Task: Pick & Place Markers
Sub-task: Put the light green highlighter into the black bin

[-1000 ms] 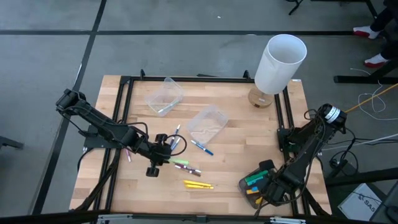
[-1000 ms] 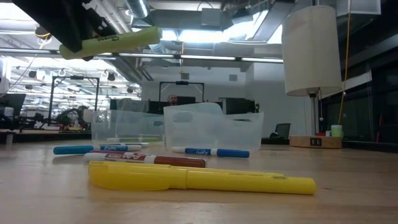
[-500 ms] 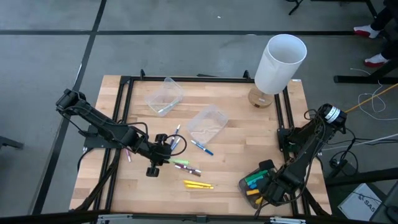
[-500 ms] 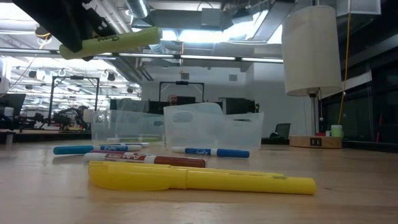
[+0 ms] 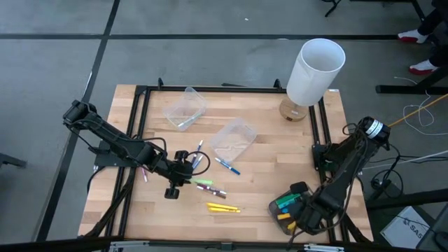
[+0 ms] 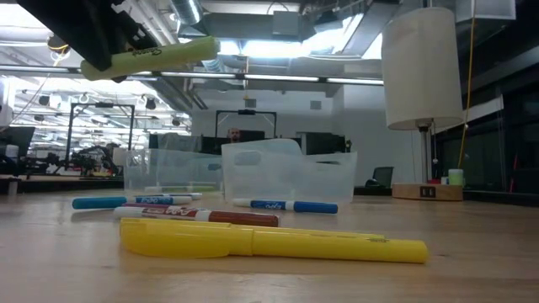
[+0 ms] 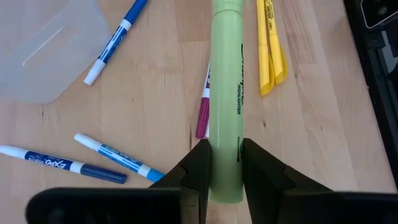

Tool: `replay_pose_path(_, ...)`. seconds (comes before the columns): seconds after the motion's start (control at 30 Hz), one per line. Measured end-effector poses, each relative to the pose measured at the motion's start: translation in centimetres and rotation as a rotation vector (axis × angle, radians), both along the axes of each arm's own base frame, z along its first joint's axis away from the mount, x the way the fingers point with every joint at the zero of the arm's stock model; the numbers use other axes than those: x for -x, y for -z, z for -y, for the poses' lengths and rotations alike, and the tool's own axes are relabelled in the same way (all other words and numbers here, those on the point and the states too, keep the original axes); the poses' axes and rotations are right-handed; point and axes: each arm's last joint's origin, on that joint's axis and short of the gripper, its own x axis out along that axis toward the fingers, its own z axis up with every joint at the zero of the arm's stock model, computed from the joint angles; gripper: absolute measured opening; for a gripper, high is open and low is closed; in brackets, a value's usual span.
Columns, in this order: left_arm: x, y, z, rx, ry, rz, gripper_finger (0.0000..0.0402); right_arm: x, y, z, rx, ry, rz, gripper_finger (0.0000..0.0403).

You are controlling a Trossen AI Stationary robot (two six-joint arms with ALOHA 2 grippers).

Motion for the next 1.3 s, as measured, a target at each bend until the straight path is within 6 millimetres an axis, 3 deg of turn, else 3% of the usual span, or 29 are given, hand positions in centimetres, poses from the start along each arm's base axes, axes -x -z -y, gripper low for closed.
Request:
replay_pose_path(0.2, -0.1, -0.1, 0.0, 0.002, -0.001, 0.016, 0.0064, -1.0, -2.6, -0.3, 0.051, 0.079, 0.151, 0.0115)
replay_pose_path(0.43, -0.6, -0.5, 0.3, 0.032, -0.002, 0.078, 0.0064, -3.4, -5.5, 0.2, 0.053, 0.212, 0.323, 0.0115)
replay_pose_path(0.77, -2.0, -2.0, 0.8, 0.077, -0.014, 0.3, 0.0064, -6.9, -10.2, 1.7, 0.086, 0.388, 0.625, 0.0115)
replay_pose_path(1.03, -3.0, -4.5, -0.1, 0.06, -0.074, 0.55, 0.0064, -9.1, -12.6, 3.2, 0.135, 0.501, 0.813, 0.0115)
replay_pose_path(1.3, -2.6, -8.3, -3.1, -0.023, -0.124, 0.802, 0.0064, -11.9, -13.8, 5.2, 0.141, 0.524, 0.929, 0.0115)
